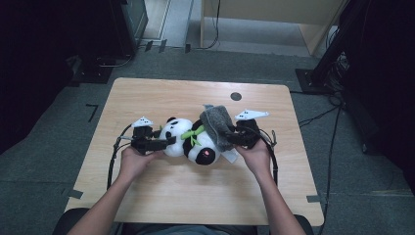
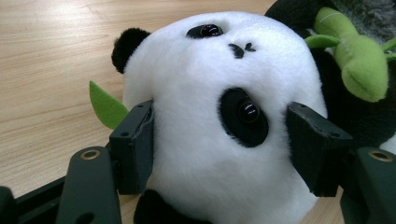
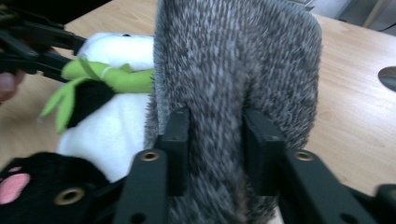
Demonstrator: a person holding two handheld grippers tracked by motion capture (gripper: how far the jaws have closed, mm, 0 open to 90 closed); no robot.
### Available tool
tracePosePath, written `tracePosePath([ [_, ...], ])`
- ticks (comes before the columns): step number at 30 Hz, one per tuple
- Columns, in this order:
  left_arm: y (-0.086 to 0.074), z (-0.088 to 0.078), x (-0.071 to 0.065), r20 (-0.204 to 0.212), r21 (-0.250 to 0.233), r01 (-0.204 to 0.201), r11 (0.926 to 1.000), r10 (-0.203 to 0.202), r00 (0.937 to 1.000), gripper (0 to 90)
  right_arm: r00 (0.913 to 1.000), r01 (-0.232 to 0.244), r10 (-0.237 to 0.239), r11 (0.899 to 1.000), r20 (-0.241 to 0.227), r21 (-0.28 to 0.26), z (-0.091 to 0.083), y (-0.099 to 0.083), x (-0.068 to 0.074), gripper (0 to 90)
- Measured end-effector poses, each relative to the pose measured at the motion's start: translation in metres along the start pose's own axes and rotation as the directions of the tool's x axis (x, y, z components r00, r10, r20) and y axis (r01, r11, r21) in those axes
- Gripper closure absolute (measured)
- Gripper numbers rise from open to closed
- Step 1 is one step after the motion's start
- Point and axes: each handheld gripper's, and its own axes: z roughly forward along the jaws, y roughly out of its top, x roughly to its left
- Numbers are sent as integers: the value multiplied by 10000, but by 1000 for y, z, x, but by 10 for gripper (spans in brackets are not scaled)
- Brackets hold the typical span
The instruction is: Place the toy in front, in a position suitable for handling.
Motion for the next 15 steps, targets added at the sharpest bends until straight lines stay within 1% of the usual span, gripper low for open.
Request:
tracePosePath([
  [1, 0, 0, 0, -5, 7, 17, 10000, -17, 10000, 316, 10000, 42, -41, 10000, 58, -87, 2, -1, 0, 617],
  [2, 0, 0, 0, -12, 3, 23, 10000, -23, 10000, 316, 10000, -87, 87, 9998, 0, -189, 3, -1, -1, 617],
  [3, 0, 0, 0, -20, 2, 15, 10000, -15, 10000, 317, 9997, -253, 251, 9992, -64, -298, 4, -1, -2, 647],
  [4, 0, 0, 0, -30, -7, 13, 10000, -13, 10000, 318, 9996, -264, 263, 9986, -36, -453, 5, -2, -2, 668],
  [6, 0, 0, 0, -44, 0, 37, 10000, -37, 10000, 320, 9993, -362, 361, 9977, -23, -577, 7, -4, -3, 709],
  [8, 0, 1, -1, -38, -33, 72, 10000, -72, 10000, 324, 9984, -537, 546, 9973, 168, -494, 9, -5, -6, 763],
  [9, 0, 1, 0, -25, -59, 83, 9999, -83, 10000, 326, 9981, -482, 497, 9980, 363, -403, 10, -5, -8, 780],
  [10, 0, 1, 0, -3, -92, 108, 9999, -108, 9999, 328, 9975, -439, 457, 9985, 546, -339, 11, -5, -9, 788],
  [11, 0, 2, 0, 27, -106, 123, 9999, -123, 9999, 330, 9966, -545, 561, 9981, 608, -279, 11, -6, -12, 793],
  [13, 0, 1, 1, 50, -106, 100, 9999, -99, 9999, 331, 9936, -936, 941, 9955, 633, -113, 11, -9, -20, 797],
  [15, -1, 1, 1, 64, -117, 57, 9999, -56, 10000, 332, 9916, -971, 958, 9952, 865, 107, 12, -13, -26, 797],
])
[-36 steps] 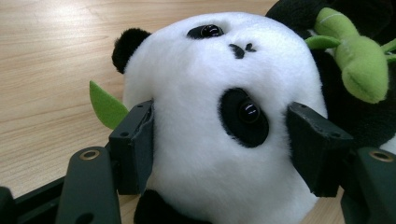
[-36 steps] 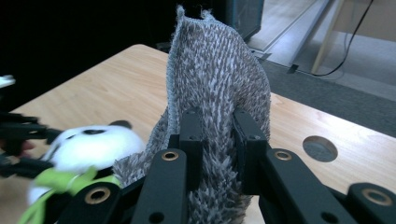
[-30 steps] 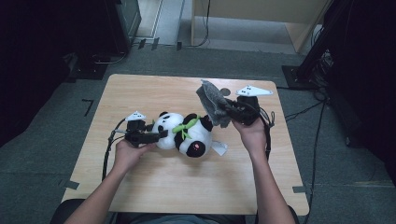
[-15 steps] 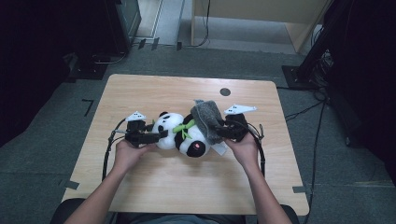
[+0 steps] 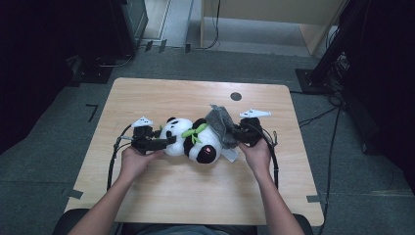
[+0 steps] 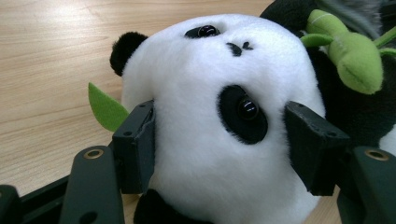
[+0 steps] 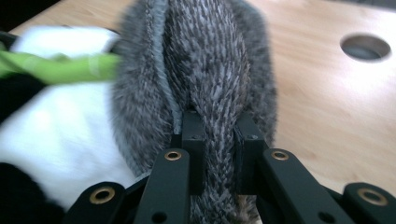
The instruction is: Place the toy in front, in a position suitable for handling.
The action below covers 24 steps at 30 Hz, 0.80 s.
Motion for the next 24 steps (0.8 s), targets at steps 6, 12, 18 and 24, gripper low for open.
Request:
tracePosePath([
  [6, -4, 0, 1, 114, -307, -11, 9995, 14, 9999, 329, 9986, -475, 470, 9986, 234, 217, 0, -6, -18, 797],
  [12, -5, -1, 2, 165, -296, 54, 9995, -49, 9999, 329, 9973, -609, 623, 9975, 390, -356, -21, 3, -24, 796],
  [18, -7, -3, -1, 109, -392, 56, 9992, -52, 9999, 327, 9990, -436, 423, 9939, -141, -1015, -42, 25, -11, 793],
  [24, -10, -4, -3, -39, -409, -173, 9990, 172, 9998, 329, 9953, 153, -244, 9953, -941, -961, -33, 48, 19, 793],
])
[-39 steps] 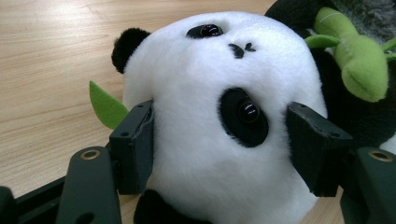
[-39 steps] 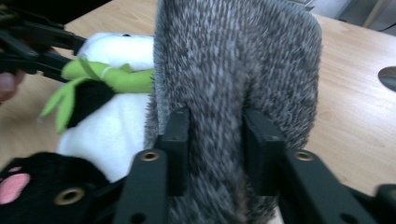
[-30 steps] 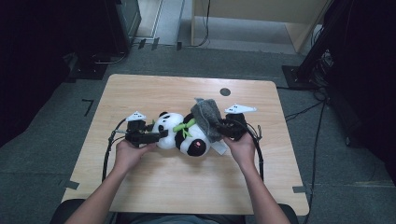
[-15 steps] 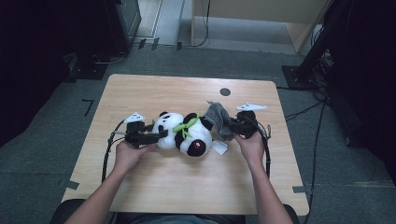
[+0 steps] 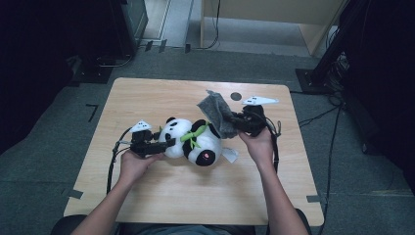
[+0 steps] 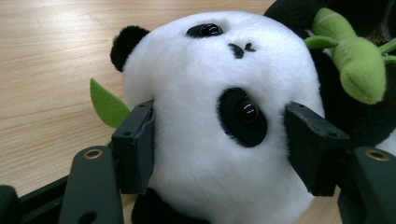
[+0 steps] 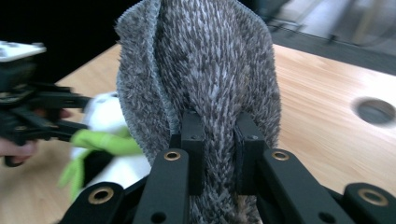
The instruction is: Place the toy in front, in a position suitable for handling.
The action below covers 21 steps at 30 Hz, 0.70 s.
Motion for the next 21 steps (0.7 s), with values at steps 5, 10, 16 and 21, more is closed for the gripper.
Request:
tracePosePath([
  [5, 2, 1, 0, -62, 111, 37, 9999, -36, 10000, 337, 9925, 1199, -1192, 9924, -253, 275, 27, 0, 16, 790],
  [10, 2, 2, 0, -63, 75, 62, 10000, -61, 10000, 339, 9946, 968, -948, 9941, -423, 486, 48, -8, 11, 769],
  [16, 4, 3, 1, -43, 186, 49, 9998, -49, 10000, 340, 9920, 1194, -1177, 9922, -452, 365, 48, -15, 4, 753],
  [21, 4, 3, 2, 36, 169, 190, 9997, -191, 9998, 343, 9960, 607, -569, 9967, -688, 543, 46, -15, -6, 767],
])
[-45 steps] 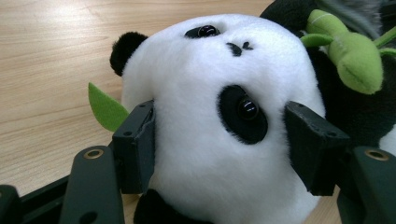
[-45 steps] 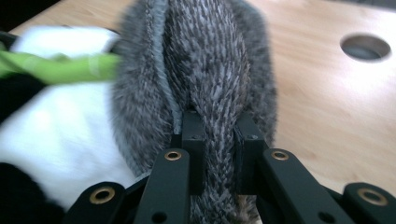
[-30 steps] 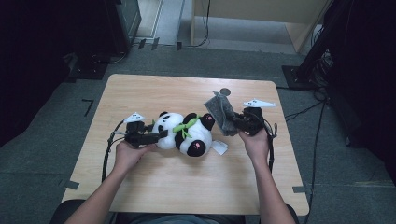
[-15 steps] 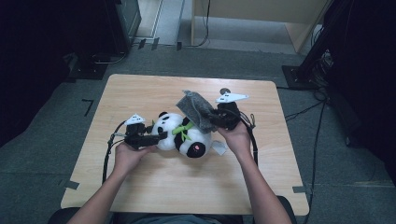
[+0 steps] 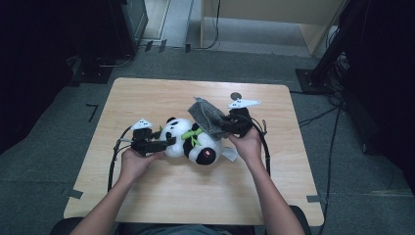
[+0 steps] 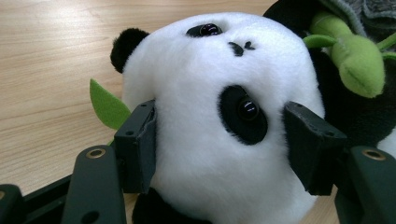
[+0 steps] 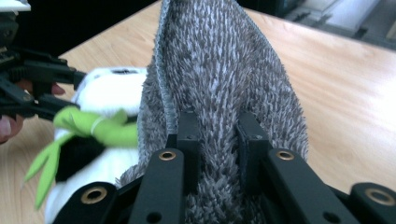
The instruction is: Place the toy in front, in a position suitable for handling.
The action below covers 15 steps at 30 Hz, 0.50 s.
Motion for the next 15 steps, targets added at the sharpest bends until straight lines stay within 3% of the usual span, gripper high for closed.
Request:
tracePosePath([
  [6, 1, 0, -1, 8, 0, 118, 9999, -118, 9999, 341, 9955, -940, 941, 9954, 58, -178, -14, -20, -15, 777],
  [12, 4, 1, -1, -30, 173, 87, 9998, -87, 10000, 337, 9948, -919, 921, 9957, 439, -75, -22, -27, -19, 786],
  [15, 5, 0, 0, -36, 243, 90, 9997, -89, 10000, 336, 9922, -876, 855, 9960, 909, 196, -23, -33, -24, 790],
])
